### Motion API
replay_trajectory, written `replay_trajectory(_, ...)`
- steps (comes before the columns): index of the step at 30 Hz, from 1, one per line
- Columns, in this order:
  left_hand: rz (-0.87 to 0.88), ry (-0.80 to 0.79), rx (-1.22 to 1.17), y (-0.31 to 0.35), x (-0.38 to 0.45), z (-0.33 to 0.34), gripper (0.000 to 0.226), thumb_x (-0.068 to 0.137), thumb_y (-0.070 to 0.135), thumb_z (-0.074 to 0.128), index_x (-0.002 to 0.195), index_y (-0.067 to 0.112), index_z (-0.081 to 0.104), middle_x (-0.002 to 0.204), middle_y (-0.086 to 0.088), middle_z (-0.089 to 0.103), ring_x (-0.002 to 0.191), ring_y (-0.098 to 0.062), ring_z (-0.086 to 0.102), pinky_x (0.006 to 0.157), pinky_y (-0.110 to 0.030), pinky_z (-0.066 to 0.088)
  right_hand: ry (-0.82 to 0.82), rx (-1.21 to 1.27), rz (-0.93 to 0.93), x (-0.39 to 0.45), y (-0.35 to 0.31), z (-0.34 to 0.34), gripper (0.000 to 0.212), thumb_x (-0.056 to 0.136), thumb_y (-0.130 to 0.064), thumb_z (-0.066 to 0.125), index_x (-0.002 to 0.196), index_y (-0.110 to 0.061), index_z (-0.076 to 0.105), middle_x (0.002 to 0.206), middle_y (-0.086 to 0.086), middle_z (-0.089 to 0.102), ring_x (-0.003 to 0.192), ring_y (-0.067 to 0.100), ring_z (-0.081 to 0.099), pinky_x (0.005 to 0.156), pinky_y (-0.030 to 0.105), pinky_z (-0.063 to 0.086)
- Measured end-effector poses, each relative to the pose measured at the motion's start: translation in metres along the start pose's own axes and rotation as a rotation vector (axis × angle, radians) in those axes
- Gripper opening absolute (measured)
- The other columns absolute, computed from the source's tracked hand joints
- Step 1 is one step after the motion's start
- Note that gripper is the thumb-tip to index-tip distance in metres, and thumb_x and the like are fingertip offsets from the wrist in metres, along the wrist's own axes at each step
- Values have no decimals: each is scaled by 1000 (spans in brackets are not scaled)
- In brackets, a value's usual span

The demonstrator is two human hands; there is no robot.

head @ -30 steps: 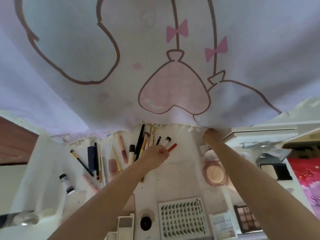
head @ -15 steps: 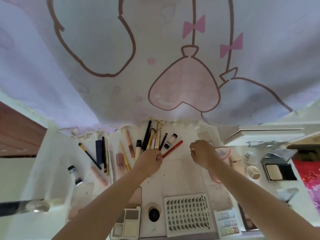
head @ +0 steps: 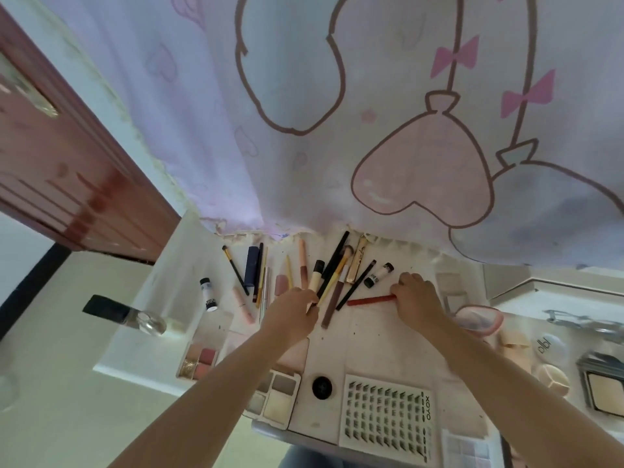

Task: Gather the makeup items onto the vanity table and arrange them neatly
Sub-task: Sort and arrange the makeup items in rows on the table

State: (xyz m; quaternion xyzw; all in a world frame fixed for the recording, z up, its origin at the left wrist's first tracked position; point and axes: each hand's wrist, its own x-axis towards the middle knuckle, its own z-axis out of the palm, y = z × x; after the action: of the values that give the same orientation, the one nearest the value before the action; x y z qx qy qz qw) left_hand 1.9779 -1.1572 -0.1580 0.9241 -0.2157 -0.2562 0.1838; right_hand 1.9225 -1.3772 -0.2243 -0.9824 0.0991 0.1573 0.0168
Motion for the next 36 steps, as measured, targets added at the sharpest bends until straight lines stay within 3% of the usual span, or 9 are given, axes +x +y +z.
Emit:
replay_trajectory(6, 29, 26, -36, 23, -3, 0, 45, 94, 31, 43, 136, 17, 35, 125, -3, 55, 114, -20, 51, 90, -24, 36, 132, 181, -165, -33, 6, -38, 27, 93, -22, 41, 113, -17, 59, 108, 2, 57, 101, 18, 49, 78, 24, 34)
replay_trajectory(8, 21, -6, -297, 34, -2, -6, 34, 95, 28, 42, 127, 15, 46, 101, 0, 63, 88, -11, 61, 71, -12, 39, 193, 311, -206, -45, 1, -58, 23, 91, -18, 46, 106, -12, 62, 99, 4, 58, 92, 18, 50, 74, 21, 32)
replay_trajectory(11, 54, -29, -685, 44, -3, -19, 14, 93, 14, 45, 99, 9, 57, 62, 3, 52, 43, 3, 49, 45, -8, 41, 166, 424, -224, -61, -8, -83, 18, 91, -15, 46, 100, -8, 59, 84, -3, 47, 76, 11, 42, 64, 17, 27)
replay_trajectory(16, 201, -51, -970, 51, -5, -48, 19, 91, 0, 46, 84, 15, 58, 55, 3, 54, 39, -2, 46, 40, -13, 39, 172, 511, -201, -86, -22, -105, 17, 93, -13, 41, 98, -7, 57, 70, -16, 35, 62, -2, 35, 63, 6, 33)
replay_trajectory(21, 281, -72, -913, 63, -6, -77, 25, 93, 7, 45, 70, 11, 56, 41, 8, 50, 35, -4, 41, 39, -14, 35, 144, 579, -109, -101, -32, -134, 27, 97, -18, 34, 98, -6, 58, 68, -1, 51, 54, 3, 37, 55, 11, 36)
replay_trajectory(26, 169, -29, -1090, 82, 0, -83, 30, 92, 14, 50, 62, 9, 51, 37, 7, 49, 34, -6, 41, 41, -19, 32, 347, 464, 43, -110, -39, -140, 33, 97, -21, 32, 96, -1, 57, 65, -1, 46, 54, 11, 38, 50, 12, 31)
replay_trajectory(30, 73, -80, -1194, 91, 4, -81, 29, 91, 16, 52, 62, 10, 52, 37, 8, 51, 36, -7, 43, 37, -17, 30, 399, 287, 101, -114, -46, -146, 29, 98, -26, 25, 91, -11, 50, 70, -2, 46, 58, 15, 41, 50, 19, 25)
replay_trajectory(34, -116, 15, -1422, 76, 21, -103, 28, 93, 19, 49, 67, 10, 51, 34, 7, 50, 30, -2, 43, 28, -13, 25, 400, 117, 202, -124, -47, -143, 26, 98, -29, 21, 92, -17, 44, 73, -5, 43, 61, 16, 45, 58, 21, 34)
replay_trajectory(36, -177, 87, -1471, 52, 33, -122, 25, 93, 22, 49, 71, 11, 50, 40, 6, 52, 30, -1, 45, 28, -13, 25, 410, 201, 294, -135, -40, -135, 29, 98, -27, 24, 94, -11, 49, 73, -3, 48, 63, 19, 50, 59, 22, 38)
